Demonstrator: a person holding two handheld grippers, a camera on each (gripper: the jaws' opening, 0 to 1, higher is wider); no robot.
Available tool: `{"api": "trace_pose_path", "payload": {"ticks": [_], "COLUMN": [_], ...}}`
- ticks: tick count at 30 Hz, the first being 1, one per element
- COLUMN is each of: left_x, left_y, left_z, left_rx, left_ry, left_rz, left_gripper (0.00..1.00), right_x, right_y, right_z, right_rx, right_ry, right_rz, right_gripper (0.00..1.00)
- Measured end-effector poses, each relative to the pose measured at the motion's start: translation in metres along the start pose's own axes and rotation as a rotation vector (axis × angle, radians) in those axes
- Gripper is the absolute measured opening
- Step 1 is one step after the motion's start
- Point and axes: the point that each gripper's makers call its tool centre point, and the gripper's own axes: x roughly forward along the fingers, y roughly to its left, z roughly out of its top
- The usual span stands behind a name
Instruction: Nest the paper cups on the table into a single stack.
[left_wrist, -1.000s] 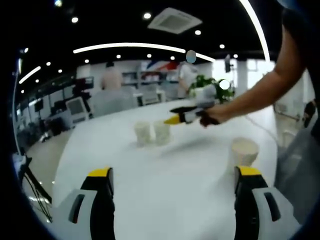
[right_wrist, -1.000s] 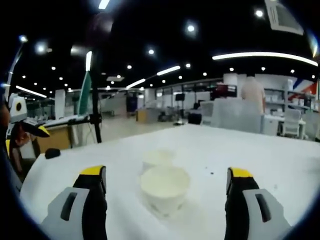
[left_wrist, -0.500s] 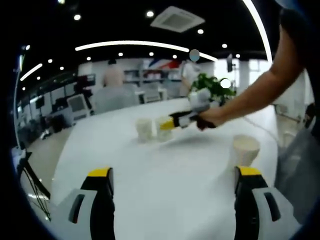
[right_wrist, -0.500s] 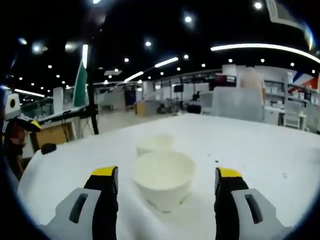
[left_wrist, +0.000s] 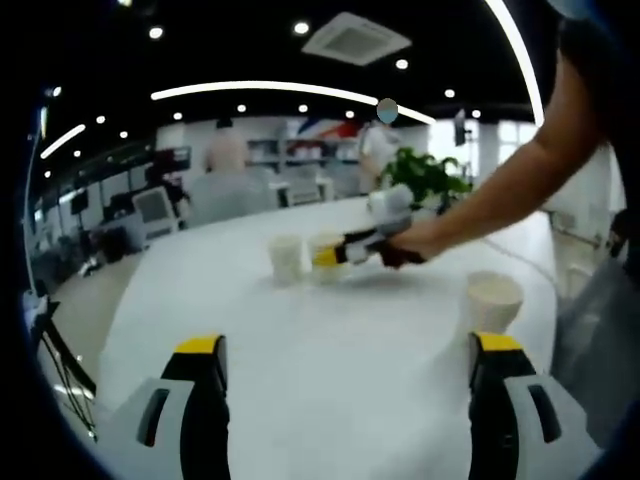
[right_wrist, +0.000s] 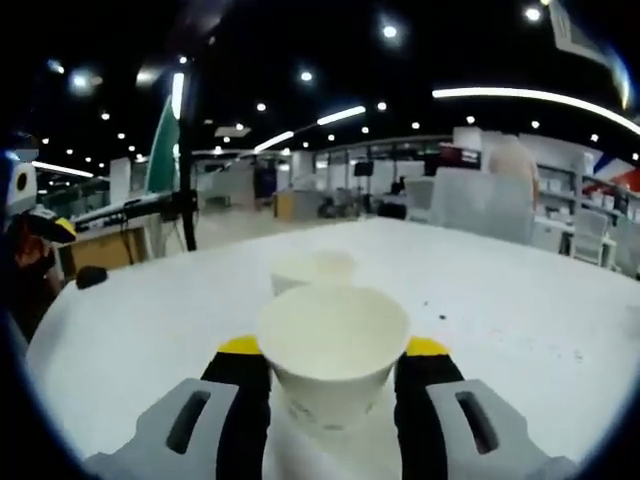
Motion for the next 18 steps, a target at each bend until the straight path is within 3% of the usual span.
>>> {"api": "trace_pose_path", "payload": {"ticks": [5, 8, 18], "left_x": [0.000, 0.002, 0.006], "left_y": [0.003, 0.003, -0.001], "left_z": [-0.001, -0.005, -0.001], "left_rx": [-0.003, 0.003, -0.001], "left_ry": [0.004, 0.035, 0.049], "left_rz": [0.008, 0.007, -0.001], "left_gripper": [0.99, 0.99, 0.99], "right_x": [-0.002, -0.005, -0.012], "right_y": [-0.003, -0.004, -0.015], "right_z": [0.001, 0.003, 0.030], "right_rx": [-0.001, -0.002, 0.006], "right_ry": [-0.003, -0.004, -0.031], "right_rz": [-0.009, -0.013, -0.033], "right_gripper": [0.43, 0.43, 0.43]}}
